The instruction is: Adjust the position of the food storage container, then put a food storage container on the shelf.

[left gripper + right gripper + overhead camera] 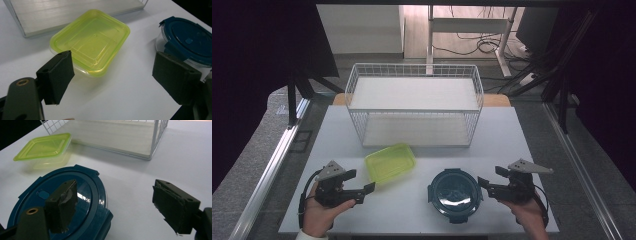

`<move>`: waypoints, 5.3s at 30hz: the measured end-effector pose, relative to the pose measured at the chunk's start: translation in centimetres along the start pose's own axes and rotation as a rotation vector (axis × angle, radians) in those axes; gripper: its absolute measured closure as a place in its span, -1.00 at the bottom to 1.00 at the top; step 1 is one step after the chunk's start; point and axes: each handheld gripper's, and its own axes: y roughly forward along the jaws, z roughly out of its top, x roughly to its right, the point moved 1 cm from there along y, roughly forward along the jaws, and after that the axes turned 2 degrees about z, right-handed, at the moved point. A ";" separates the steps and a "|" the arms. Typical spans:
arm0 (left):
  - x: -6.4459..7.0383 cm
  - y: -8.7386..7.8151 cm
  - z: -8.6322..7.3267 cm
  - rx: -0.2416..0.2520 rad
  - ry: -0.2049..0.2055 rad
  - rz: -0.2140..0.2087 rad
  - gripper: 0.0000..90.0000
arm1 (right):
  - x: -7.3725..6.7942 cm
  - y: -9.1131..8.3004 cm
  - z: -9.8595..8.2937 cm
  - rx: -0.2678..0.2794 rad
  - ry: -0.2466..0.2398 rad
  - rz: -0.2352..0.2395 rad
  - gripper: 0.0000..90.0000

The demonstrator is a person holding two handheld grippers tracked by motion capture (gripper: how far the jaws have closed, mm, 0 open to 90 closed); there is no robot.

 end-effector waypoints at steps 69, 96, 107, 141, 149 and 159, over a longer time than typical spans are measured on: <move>-0.2 1.8 -0.9 -0.111 0.042 0.095 -0.59 | 0.8 2.4 -1.3 -0.447 -0.083 -0.155 0.98; 0.1 2.4 -1.0 -0.126 0.037 0.089 -0.64 | -1.7 5.0 -1.4 -0.457 -0.154 -0.073 0.99; 0.0 2.4 -1.0 -0.126 0.035 0.086 -0.64 | -4.4 6.0 -1.3 -0.475 -0.204 -0.013 0.99; 0.3 2.2 -1.0 -0.087 0.033 0.093 -0.62 | -4.5 4.9 -1.0 -0.388 -0.191 0.005 0.98; 0.3 2.0 -0.9 -0.080 0.016 0.085 -0.63 | -3.8 3.9 -0.3 -0.264 -0.055 0.020 -0.24; 0.7 2.1 -0.8 -0.084 -0.009 0.062 -0.65 | -3.4 3.4 -0.3 -0.223 0.001 0.118 -0.51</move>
